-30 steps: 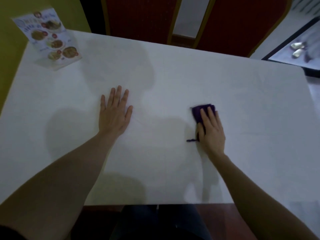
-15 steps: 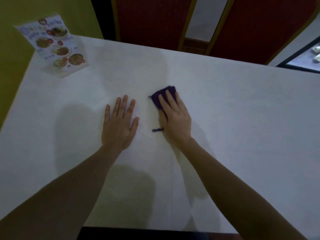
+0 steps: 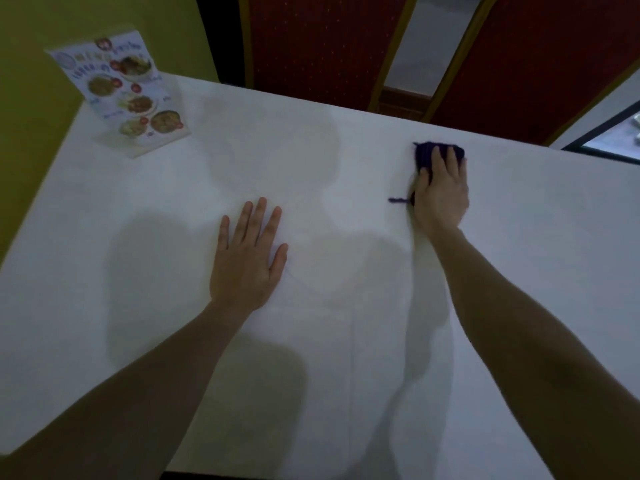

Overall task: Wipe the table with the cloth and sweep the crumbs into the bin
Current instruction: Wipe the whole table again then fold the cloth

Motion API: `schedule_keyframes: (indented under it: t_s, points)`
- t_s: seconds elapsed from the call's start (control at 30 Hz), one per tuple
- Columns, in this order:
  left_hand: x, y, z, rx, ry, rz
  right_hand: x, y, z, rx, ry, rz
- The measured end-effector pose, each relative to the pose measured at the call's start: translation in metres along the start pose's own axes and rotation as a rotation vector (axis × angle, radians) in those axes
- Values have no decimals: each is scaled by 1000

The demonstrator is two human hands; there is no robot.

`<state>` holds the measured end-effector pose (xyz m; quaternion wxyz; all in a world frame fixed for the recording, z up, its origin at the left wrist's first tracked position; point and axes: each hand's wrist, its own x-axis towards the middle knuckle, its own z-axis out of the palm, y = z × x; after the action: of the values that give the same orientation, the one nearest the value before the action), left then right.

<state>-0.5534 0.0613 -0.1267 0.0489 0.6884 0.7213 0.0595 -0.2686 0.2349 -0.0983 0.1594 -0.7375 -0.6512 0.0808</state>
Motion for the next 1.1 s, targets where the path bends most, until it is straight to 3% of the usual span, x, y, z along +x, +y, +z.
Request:
schedule_keyframes:
  t_s: [0.1,0.23,0.33,0.43,0.53,0.63,0.83,0.93,1.1]
  points:
    - [0,0,1,16,1,-2,30,-51,20,10,-59,-53]
    - [-1,-1,0,36,-12,-11,13,-111,43,37,-146,-373]
    - [-1,0,-2,35,-11,-11,-31,-110,43,43,-204,-578]
    - [0,0,-3,39,-18,-8,-73,-74,28,11,-212,-661]
    - [2,-1,-3,37,-27,-5,-90,-24,10,-7,-150,-620]
    - [2,-2,-1,20,-23,-11,-71,8,-7,-8,-156,-415]
    - [1,-1,-1,-4,-16,-12,14,-31,12,13,-71,-193]
    - [0,-2,0,3,-24,-11,27,-74,32,9,-107,-265]
    - [-1,-2,0,35,-42,-1,-22,-103,43,39,-206,-621]
